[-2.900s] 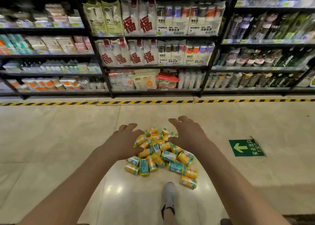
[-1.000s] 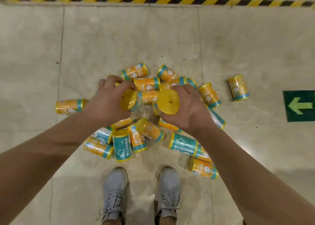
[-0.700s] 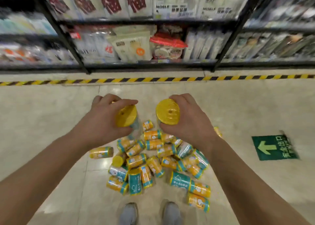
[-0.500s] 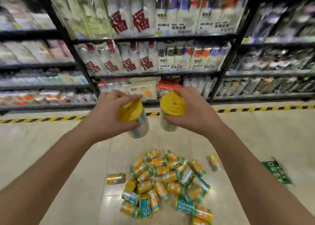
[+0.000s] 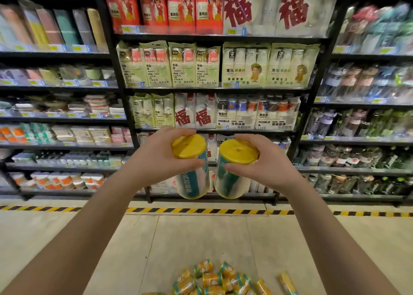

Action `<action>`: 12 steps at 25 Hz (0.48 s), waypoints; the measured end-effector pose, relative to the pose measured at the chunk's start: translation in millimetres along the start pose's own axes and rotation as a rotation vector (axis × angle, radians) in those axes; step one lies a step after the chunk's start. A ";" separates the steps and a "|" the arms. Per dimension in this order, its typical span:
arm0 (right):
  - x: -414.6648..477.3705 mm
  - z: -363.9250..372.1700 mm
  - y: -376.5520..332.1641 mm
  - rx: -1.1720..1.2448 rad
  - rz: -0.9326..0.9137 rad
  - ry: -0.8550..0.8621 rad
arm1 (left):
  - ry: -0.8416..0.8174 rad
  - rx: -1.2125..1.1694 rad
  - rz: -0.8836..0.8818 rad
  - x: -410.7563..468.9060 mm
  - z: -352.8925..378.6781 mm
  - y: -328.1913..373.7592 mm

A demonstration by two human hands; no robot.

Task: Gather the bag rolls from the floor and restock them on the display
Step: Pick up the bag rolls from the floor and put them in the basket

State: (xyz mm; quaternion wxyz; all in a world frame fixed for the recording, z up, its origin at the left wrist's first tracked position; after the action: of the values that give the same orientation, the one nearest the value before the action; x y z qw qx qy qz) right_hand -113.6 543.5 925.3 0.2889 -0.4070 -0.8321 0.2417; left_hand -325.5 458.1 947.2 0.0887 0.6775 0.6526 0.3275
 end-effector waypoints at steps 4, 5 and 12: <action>-1.5 2.5 -9.4 0.060 -0.041 -0.009 | 0.056 -0.019 -0.065 -21.4 -12.3 7.1; -0.4 2.3 -12.8 0.078 -0.061 -0.020 | 0.077 -0.021 -0.094 -28.3 -14.2 9.8; -3.3 28.0 -57.5 0.241 -0.329 -0.203 | 0.305 -0.023 -0.361 -113.5 -33.9 18.1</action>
State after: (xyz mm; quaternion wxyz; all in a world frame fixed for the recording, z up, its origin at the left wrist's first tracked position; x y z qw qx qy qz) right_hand -161.8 504.4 941.0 0.2857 -0.2016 -0.8772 0.3289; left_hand -321.9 338.3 946.0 0.0541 0.4912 0.7653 0.4124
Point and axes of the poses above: each hand's wrist, its own x-axis towards the middle knuckle, its own z-axis out of the palm, y = z × x, the point moved 10 cm from there along x, towards the middle knuckle, and after that the axes turned 3 degrees about z, right-handed, at the moved point
